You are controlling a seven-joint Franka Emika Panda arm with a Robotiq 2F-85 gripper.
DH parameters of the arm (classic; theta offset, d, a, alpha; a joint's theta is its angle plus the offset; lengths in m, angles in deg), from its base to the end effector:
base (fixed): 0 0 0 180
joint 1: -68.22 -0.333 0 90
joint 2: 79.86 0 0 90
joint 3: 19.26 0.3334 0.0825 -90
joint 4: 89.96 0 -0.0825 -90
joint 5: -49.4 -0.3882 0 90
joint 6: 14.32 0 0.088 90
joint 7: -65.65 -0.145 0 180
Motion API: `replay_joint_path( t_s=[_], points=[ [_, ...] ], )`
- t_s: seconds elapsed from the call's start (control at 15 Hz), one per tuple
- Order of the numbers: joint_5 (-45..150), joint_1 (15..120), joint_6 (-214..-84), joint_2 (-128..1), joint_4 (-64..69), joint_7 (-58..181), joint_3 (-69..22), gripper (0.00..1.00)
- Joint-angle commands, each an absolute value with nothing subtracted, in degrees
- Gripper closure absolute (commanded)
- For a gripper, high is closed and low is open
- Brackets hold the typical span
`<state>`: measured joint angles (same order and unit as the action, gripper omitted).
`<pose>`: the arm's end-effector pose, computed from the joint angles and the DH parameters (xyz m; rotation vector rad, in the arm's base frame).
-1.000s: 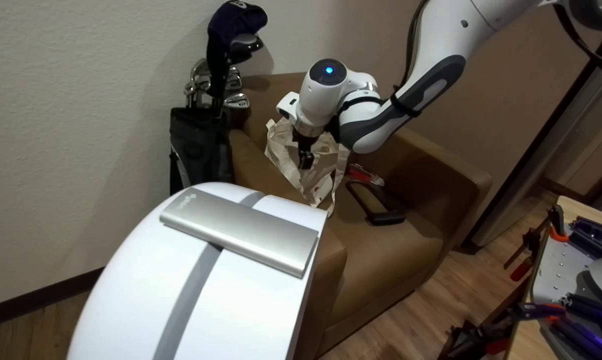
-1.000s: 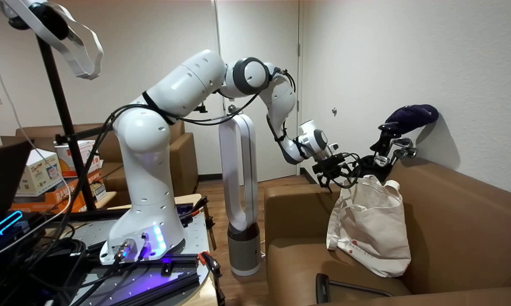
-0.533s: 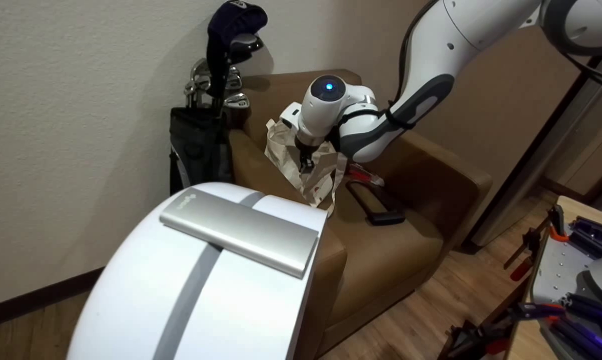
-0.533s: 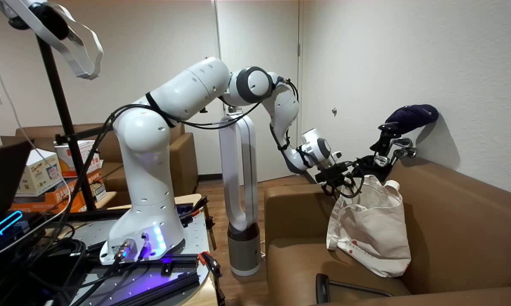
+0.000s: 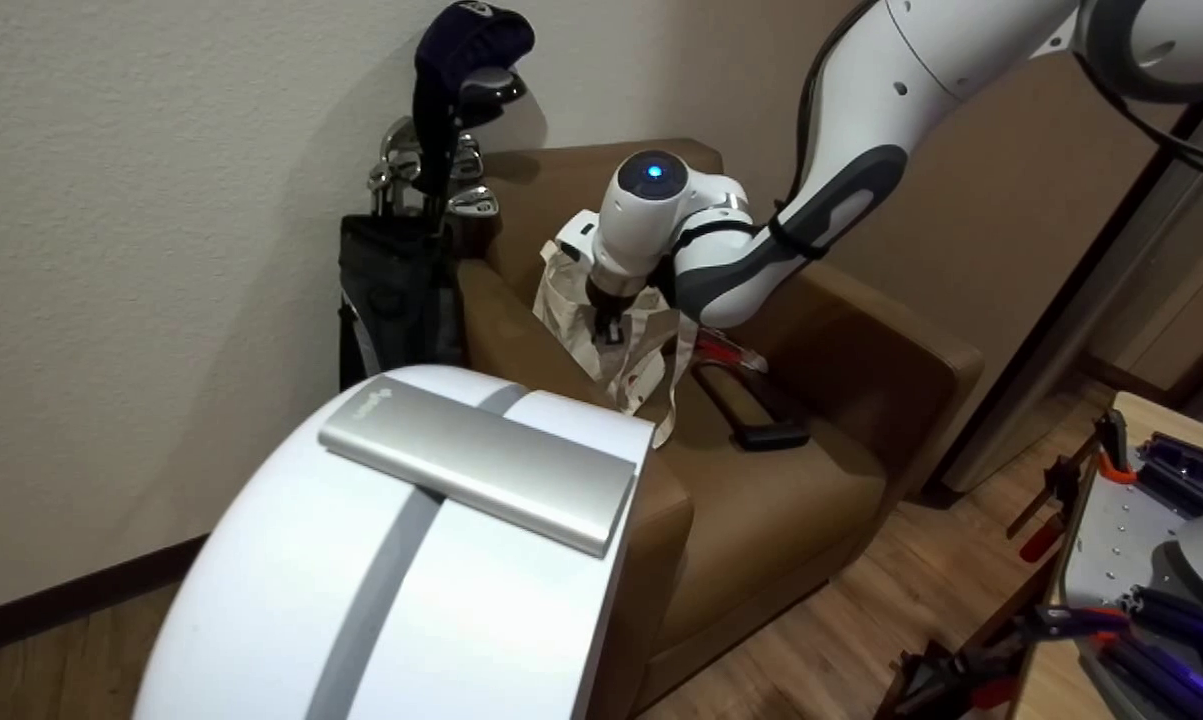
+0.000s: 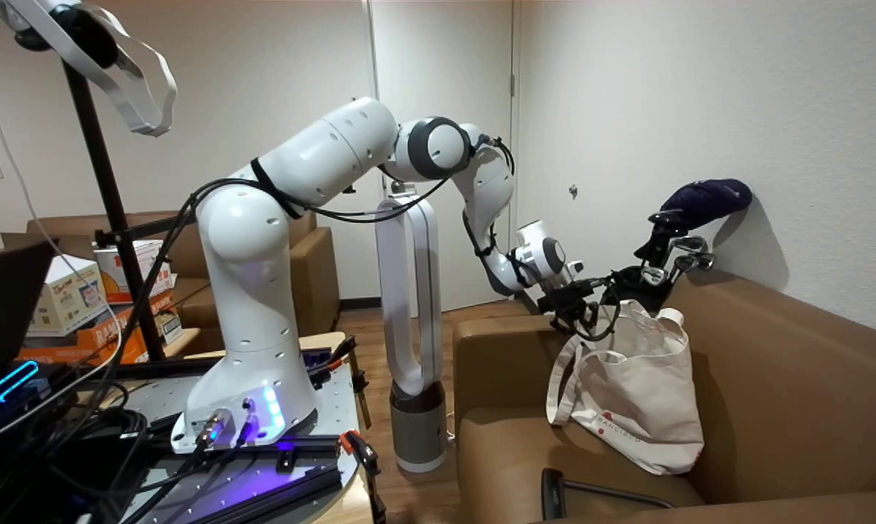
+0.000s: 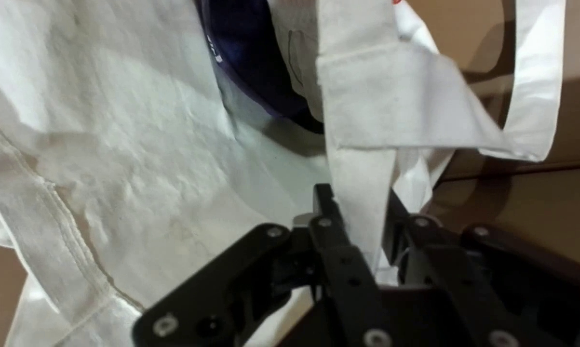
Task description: Move the tote bag
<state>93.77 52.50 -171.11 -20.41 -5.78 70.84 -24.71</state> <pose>0.7223 0.1587 0.0437 2.3462 1.3039 0.3005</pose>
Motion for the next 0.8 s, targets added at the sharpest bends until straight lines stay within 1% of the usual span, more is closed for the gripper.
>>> replay_joint_path(
  t_s=[0.0,0.13,0.2,0.27,0.47,0.73],
  points=[
    [89.51,57.93,-163.98,-24.57,-2.57,85.38,-16.17,0.93],
    [87.41,60.24,-158.45,-25.99,-3.00,93.28,-12.64,0.97],
    [87.15,61.95,-155.83,-26.85,-3.16,97.25,-10.59,0.93],
    [86.36,62.83,-153.10,-27.55,-3.49,101.09,-9.48,0.94],
    [83.27,64.12,-147.26,-30.16,-3.74,113.08,-8.38,0.91],
    [80.12,63.82,-140.67,-31.36,-4.87,126.91,-9.16,0.94]
  ],
)
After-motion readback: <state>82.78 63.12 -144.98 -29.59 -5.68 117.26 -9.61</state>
